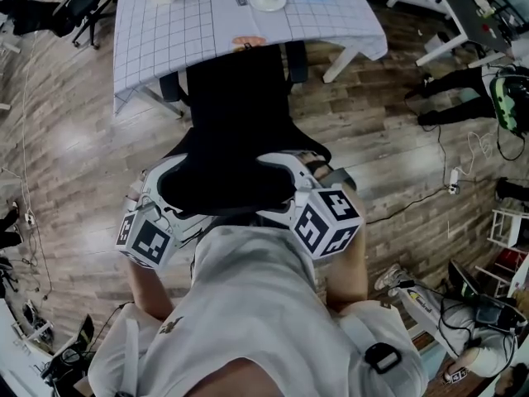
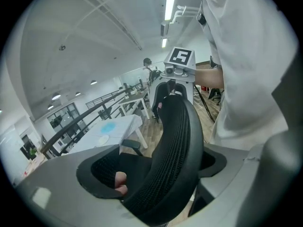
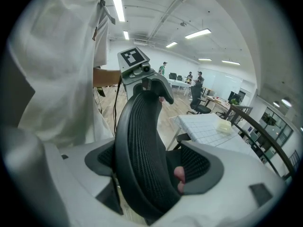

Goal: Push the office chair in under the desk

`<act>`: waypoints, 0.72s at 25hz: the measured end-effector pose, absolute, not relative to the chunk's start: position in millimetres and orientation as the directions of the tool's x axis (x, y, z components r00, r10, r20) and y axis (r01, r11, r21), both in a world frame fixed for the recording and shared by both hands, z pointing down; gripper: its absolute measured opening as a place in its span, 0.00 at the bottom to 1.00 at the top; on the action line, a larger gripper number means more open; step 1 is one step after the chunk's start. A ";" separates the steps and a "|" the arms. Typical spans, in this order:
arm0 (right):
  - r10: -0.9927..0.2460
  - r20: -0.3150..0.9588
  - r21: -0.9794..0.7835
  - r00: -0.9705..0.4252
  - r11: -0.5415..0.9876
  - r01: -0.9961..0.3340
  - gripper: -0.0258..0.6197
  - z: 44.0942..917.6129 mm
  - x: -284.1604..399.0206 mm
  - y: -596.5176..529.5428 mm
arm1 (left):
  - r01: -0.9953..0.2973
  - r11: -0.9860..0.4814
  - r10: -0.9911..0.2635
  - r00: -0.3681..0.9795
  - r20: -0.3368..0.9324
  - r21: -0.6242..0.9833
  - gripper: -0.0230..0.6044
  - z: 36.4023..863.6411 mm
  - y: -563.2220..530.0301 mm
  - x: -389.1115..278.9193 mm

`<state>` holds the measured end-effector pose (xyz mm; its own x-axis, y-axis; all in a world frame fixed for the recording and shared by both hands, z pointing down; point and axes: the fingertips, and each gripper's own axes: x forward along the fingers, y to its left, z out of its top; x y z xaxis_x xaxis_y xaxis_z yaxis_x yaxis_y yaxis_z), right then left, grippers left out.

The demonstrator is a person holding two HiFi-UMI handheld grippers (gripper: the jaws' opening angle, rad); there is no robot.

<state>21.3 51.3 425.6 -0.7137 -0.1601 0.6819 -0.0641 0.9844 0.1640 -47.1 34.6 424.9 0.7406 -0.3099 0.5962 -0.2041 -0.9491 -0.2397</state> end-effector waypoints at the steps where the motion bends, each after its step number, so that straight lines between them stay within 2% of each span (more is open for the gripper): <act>1: -0.160 0.683 0.166 -0.713 0.984 -0.062 0.64 426.4 22.5 49.3 | -0.206 -0.949 -0.312 0.738 0.598 -0.241 0.77 425.7 32.8 -45.9; 18: -0.145 0.680 0.144 -0.718 0.988 -0.062 0.64 424.3 28.8 17.9 | -0.203 -0.951 -0.303 0.757 0.580 -0.232 0.77 423.5 0.6 -38.3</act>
